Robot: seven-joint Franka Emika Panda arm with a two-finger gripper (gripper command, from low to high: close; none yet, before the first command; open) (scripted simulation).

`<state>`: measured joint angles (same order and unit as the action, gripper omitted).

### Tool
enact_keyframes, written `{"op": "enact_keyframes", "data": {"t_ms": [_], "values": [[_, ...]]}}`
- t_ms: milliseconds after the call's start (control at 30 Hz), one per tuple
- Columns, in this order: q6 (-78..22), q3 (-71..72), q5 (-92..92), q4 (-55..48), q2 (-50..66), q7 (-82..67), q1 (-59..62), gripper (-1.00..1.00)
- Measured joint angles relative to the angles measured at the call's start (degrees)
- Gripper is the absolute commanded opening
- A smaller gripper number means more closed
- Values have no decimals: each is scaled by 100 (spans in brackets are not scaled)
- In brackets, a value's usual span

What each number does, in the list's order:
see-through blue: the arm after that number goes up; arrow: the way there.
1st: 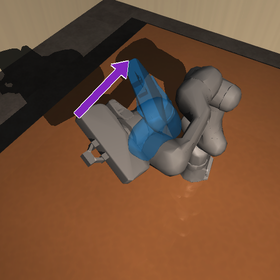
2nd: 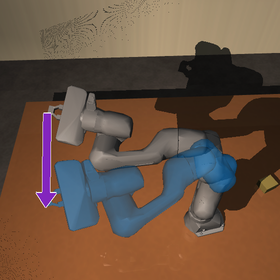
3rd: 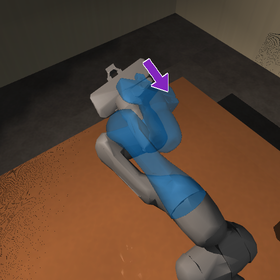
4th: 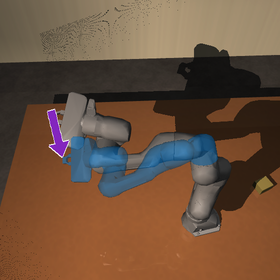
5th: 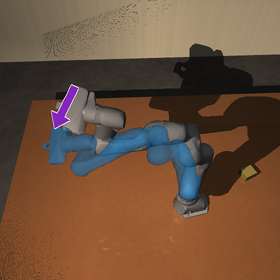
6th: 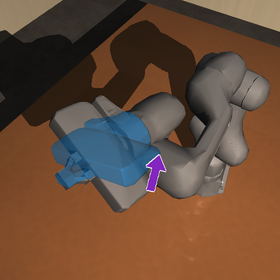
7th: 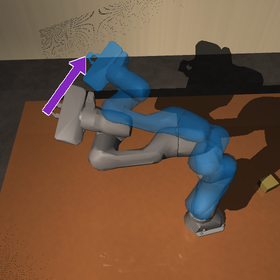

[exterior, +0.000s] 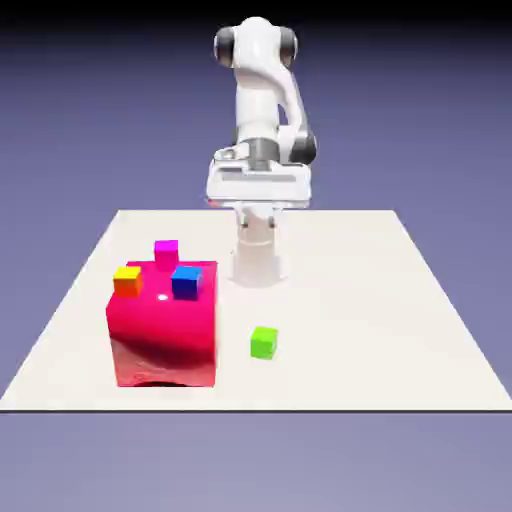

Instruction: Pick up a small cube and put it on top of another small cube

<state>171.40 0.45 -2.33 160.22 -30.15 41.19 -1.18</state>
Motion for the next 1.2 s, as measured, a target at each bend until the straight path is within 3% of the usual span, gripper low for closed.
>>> {"op": "enact_keyframes", "data": {"t_ms": [633,833,867,933,1200], "values": [[-4106,715,-3675,-1233,3945,-2004,-778,0],[-3472,322,-4555,-1284,4816,-1423,-742,0],[-3352,252,-4703,-1291,4963,-1316,-734,-100],[-3353,252,-4695,-1291,4963,-1322,-733,-100],[-4895,285,-3772,-1388,3308,-2512,-865,-100]]}}
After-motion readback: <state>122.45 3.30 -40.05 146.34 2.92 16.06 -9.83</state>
